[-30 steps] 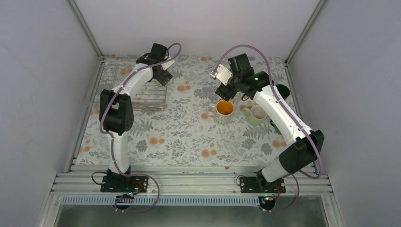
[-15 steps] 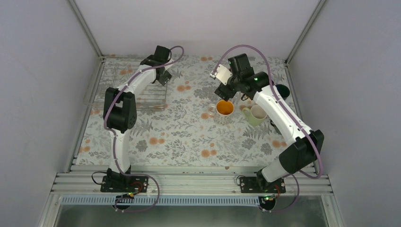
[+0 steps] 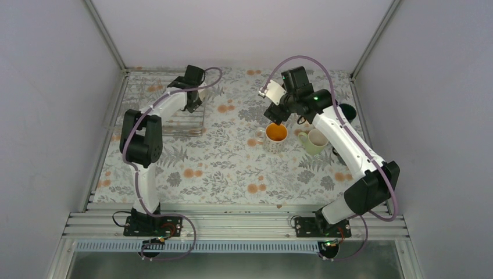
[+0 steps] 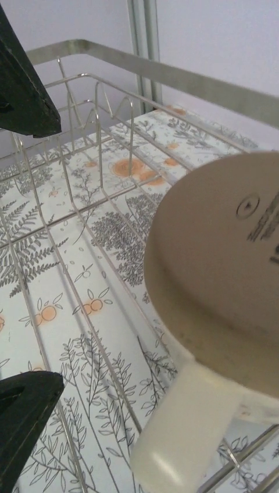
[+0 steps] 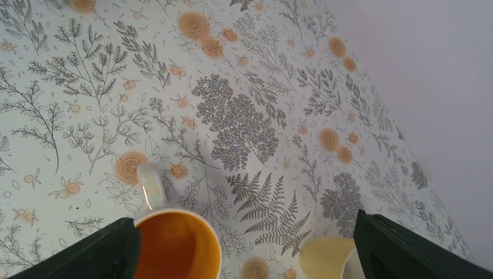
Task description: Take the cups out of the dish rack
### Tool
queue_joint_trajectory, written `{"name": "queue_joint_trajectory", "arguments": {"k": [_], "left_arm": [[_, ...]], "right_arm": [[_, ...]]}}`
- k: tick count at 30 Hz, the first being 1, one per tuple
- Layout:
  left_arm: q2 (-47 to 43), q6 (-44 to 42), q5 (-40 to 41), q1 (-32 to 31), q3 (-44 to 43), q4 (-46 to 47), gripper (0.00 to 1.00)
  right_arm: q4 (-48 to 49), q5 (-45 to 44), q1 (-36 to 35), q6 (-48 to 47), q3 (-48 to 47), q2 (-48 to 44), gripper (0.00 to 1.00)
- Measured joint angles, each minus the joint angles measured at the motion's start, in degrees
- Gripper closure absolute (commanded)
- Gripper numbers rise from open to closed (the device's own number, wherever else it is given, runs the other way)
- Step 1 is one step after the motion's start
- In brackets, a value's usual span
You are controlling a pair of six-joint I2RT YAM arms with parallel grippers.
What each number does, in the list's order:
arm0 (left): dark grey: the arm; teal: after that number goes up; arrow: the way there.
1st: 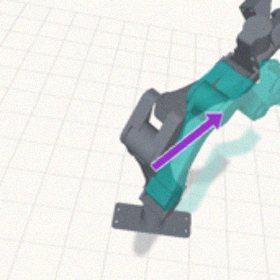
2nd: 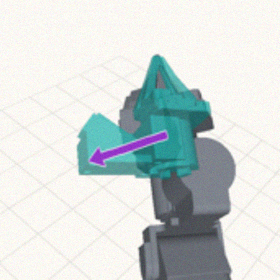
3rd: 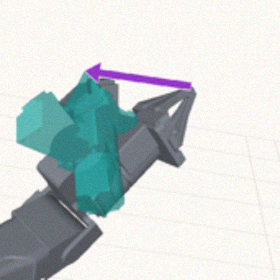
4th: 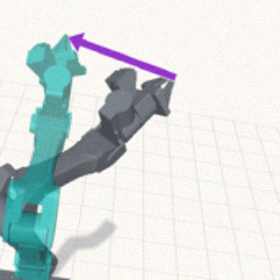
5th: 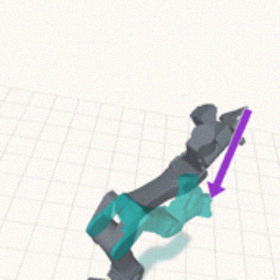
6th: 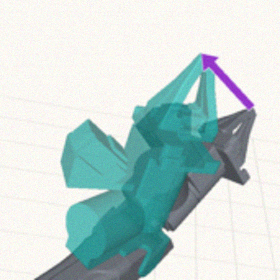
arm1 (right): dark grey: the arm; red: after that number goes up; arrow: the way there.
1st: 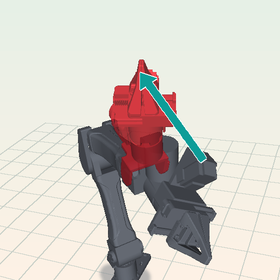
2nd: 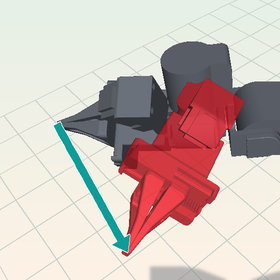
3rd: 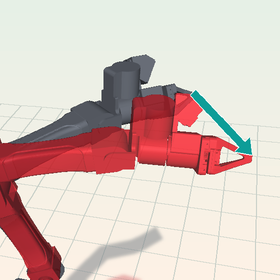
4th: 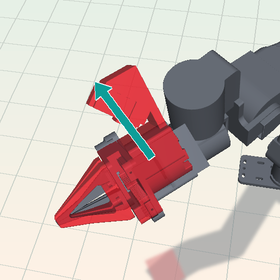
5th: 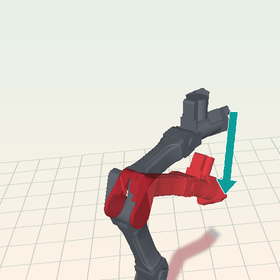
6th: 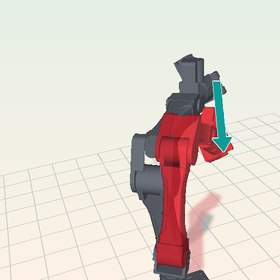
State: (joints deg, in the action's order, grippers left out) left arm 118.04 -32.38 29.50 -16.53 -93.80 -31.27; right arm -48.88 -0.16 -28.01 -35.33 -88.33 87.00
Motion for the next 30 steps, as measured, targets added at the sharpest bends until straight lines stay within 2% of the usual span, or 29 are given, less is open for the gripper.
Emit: {"name": "queue_joint_trajectory", "arguments": {"k": [4, 10, 13, 24, 30], "left_arm": [[-1.0, 1.0, -1.9, 0.6, -1.2, -2.1, 0.0], [-1.0, 8.0, -12.5, 1.0, -14.7, -8.6, 0.0], [-1.0, 11.7, -16.0, 1.0, -17.7, -9.9, 0.0], [7.1, 19.7, -23.0, 1.9, -20.4, -12.6, 0.0], [7.6, 21.5, -25.3, 3.1, -21.0, -12.5, 0.0]], "right_arm": [[0.0, 0.2, 0.0, 0.0, 0.0, -0.4, 0.05], [0.1, 0.6, 0.0, 0.0, 0.2, -0.6, 0.05], [0.1, 0.5, 0.0, 0.0, 0.9, -1.2, 0.05], [0.4, 0.7, 0.0, 0.5, 1.4, -2.1, 0.05], [0.7, 1.0, 0.0, 1.0, 2.6, -2.2, 0.05]]}}
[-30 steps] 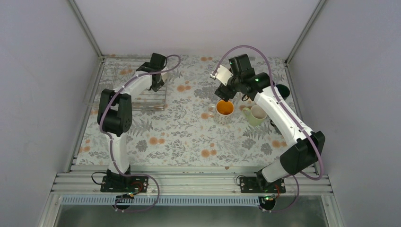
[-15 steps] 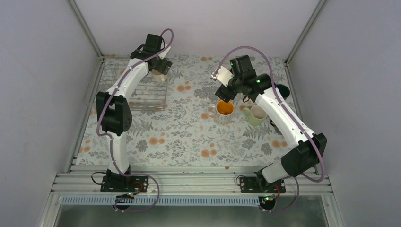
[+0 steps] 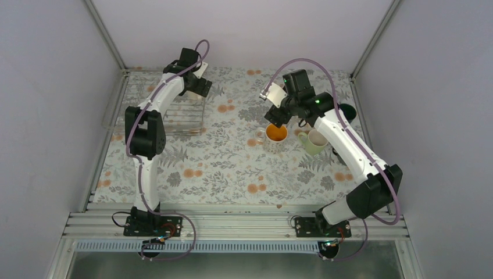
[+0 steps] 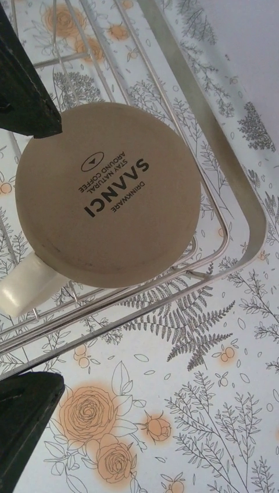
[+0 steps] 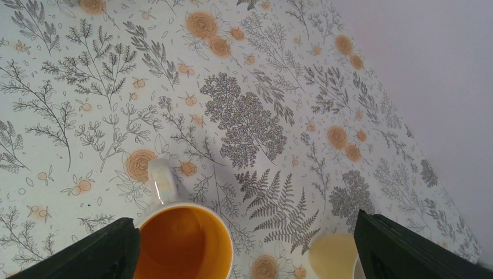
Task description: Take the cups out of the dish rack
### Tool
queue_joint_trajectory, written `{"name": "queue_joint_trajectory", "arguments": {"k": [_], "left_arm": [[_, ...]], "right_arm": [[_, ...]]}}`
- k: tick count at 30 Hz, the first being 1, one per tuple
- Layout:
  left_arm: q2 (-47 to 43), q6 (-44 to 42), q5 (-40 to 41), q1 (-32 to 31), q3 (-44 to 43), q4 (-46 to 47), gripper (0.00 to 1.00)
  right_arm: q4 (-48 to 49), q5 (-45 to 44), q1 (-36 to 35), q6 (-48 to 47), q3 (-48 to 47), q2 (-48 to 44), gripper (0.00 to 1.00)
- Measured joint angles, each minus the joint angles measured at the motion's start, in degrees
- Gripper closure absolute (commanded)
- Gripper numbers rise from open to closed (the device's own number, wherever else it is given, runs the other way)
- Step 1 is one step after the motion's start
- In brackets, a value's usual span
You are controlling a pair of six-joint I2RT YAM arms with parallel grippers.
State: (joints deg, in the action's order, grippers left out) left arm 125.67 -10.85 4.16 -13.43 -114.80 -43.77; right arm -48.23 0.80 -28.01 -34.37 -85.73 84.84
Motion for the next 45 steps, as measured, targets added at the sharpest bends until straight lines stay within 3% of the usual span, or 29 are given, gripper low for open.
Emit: {"name": "queue_joint_trajectory", "arguments": {"k": [15, 45], "left_arm": [[-8.7, 2.9, -4.7, 3.8, 7.2, 5.7, 0.0], [-3.0, 5.8, -0.2, 4.3, 6.4, 8.6, 0.0]], "right_arm": [[0.7, 0.8, 0.0, 0.4, 0.1, 2.7, 0.05], [2.2, 2.4, 0.0, 0.4, 0.4, 3.0, 0.04]]}}
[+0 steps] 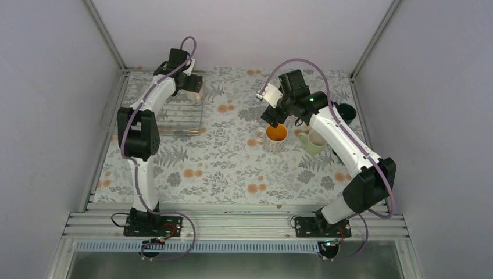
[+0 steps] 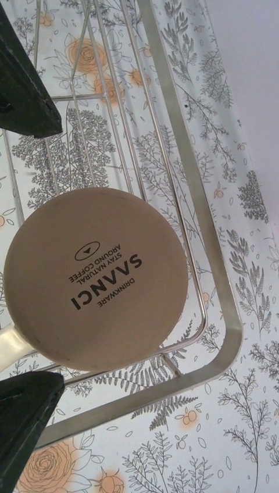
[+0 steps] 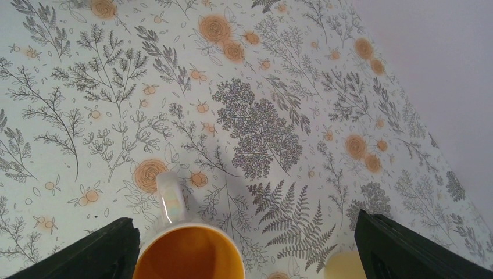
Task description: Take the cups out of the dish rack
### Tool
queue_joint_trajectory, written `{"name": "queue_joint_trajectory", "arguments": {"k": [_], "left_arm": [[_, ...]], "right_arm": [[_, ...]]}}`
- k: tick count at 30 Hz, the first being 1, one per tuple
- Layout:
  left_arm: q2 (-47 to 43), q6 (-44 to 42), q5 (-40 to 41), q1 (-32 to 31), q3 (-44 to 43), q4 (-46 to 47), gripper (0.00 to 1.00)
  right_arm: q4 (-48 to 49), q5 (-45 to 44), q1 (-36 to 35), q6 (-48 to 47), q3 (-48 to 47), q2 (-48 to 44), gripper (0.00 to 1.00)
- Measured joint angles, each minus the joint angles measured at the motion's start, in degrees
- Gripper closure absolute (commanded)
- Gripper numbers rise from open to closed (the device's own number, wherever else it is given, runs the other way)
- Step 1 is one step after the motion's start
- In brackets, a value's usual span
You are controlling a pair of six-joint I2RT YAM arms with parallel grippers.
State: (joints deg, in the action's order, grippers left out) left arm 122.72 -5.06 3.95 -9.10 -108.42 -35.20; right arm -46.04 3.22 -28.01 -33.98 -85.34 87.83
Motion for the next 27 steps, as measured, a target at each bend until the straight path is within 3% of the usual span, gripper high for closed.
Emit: {"name": "queue_joint_trajectory", "arguments": {"k": [27], "left_arm": [[2.2, 1.4, 1.0, -0.5, 1.4, 2.3, 0.0]], "right_arm": [[0.2, 1.4, 0.0, 0.0, 0.0, 0.0, 0.04]]}}
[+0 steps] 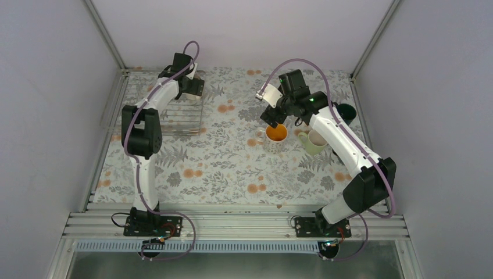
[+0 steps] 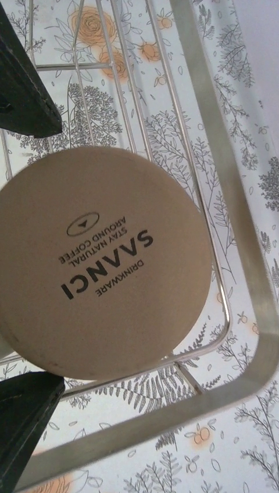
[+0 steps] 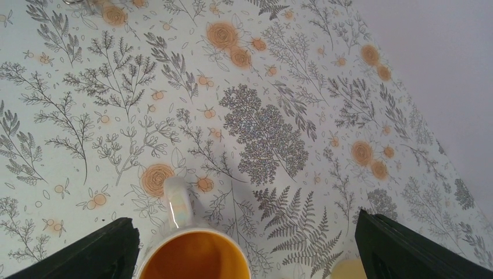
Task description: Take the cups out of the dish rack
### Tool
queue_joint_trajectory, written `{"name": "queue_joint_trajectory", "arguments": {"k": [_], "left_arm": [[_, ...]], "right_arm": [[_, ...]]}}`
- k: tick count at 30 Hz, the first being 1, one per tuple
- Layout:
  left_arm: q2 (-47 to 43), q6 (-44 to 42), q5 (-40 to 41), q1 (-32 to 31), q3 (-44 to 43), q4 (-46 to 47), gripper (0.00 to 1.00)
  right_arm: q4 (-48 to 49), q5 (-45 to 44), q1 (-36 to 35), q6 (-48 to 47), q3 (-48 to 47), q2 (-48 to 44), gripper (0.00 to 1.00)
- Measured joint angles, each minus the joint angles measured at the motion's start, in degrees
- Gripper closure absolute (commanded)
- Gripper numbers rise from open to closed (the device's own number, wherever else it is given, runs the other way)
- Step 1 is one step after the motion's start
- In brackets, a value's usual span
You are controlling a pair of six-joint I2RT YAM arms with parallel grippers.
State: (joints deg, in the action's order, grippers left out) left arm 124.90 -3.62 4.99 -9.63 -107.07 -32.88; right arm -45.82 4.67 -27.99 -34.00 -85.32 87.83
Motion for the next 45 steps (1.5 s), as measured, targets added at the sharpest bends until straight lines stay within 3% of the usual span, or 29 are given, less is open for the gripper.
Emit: {"name": "queue_joint_trajectory", "arguments": {"k": [16, 21, 22, 27, 32, 36, 45], "left_arm": [[0.4, -1.9, 7.4, -0.1, 8.5, 4.1, 0.0], [-1.0, -3.2, 7.9, -0.1, 10.8, 5.4, 0.09], [-1.1, -3.3, 7.6, -0.1, 10.8, 5.6, 0.12], [-1.2, -3.3, 4.6, 0.2, 10.9, 6.5, 0.43], [-1.2, -3.0, 1.0, 0.5, 10.8, 5.9, 0.57], [-1.2, -3.0, -1.1, 0.9, 10.6, 5.0, 0.76], [-1.2, -3.3, -3.7, 1.4, 9.8, 3.4, 0.96]], "right_arm": [[1.2, 1.3, 0.4, 0.0, 1.4, 0.0, 0.04], [1.2, 1.9, 0.4, 0.0, 1.4, 0.0, 0.04], [1.2, 2.1, 0.4, 0.0, 1.4, 0.0, 0.04], [1.3, 2.3, 0.4, 0.0, 1.5, 0.0, 0.05], [1.3, 2.3, 0.4, -0.1, 1.9, 0.0, 0.05], [1.4, 2.3, 0.4, -0.2, 2.3, 0.0, 0.05], [1.2, 2.3, 0.7, -0.2, 2.9, 0.0, 0.04]]}}
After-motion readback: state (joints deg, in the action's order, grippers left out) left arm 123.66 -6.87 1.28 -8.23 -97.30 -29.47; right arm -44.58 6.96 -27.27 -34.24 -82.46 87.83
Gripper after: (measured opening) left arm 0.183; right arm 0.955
